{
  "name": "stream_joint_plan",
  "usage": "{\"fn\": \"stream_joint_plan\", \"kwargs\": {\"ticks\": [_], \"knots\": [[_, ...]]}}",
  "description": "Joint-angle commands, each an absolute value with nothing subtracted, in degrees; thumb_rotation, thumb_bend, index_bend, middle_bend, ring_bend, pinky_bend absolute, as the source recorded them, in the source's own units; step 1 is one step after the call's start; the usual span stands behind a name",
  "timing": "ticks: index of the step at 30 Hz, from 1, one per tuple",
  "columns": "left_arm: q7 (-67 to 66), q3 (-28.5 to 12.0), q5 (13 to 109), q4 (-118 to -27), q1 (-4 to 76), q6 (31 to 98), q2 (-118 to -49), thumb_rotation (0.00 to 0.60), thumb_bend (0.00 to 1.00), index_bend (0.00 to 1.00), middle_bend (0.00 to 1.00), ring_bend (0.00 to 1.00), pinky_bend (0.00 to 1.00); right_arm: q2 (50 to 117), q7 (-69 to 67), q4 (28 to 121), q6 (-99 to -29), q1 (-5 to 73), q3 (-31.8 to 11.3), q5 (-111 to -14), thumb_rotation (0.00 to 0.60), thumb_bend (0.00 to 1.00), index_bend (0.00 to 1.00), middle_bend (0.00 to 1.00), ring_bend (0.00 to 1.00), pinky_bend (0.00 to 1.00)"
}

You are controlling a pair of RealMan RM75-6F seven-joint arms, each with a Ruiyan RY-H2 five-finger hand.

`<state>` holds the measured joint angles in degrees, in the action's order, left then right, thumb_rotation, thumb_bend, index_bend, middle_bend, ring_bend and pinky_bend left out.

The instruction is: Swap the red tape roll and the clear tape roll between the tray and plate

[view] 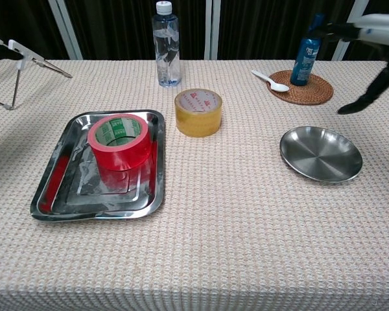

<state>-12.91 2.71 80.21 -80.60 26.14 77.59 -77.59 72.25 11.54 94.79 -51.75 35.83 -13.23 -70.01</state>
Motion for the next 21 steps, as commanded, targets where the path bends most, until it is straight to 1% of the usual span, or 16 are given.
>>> {"fn": "stream_joint_plan", "kwargs": {"ticks": [1, 5, 12, 18, 21], "knots": [[-9.25, 3.55, 80.93, -79.17, 21.69, 81.76, -77.95, 0.600, 0.10, 0.04, 0.04, 0.02, 0.17, 79.23, 16.63, 90.09, -46.67, 42.26, -15.04, -65.50, 0.600, 0.00, 0.00, 0.00, 0.00, 0.00], [-7.27, 4.08, 81.30, -76.87, 18.89, 83.05, -78.70, 0.600, 0.10, 0.04, 0.04, 0.02, 0.17, 85.21, 20.31, 84.47, -43.10, 48.06, -16.13, -60.27, 0.600, 0.00, 0.00, 0.00, 0.00, 0.00], [-3.33, 3.81, 82.18, -75.03, 16.00, 84.24, -78.86, 0.600, 0.10, 0.04, 0.04, 0.02, 0.17, 93.65, 23.29, 74.49, -39.37, 55.81, -17.47, -52.97, 0.600, 0.00, 0.00, 0.00, 0.00, 0.00], [-3.16, 3.68, 83.01, -75.10, 14.46, 84.43, -78.19, 0.600, 0.10, 0.04, 0.04, 0.01, 0.17, 98.64, 23.43, 67.91, -35.97, 60.75, -17.50, -49.64, 0.600, 0.00, 0.00, 0.00, 0.00, 0.00], [-2.83, 3.31, 83.12, -74.97, 13.94, 84.32, -77.89, 0.600, 0.10, 0.04, 0.04, 0.01, 0.17, 100.27, 23.24, 65.89, -35.65, 62.26, -17.41, -49.00, 0.600, 0.00, 0.00, 0.01, 0.00, 0.00]]}}
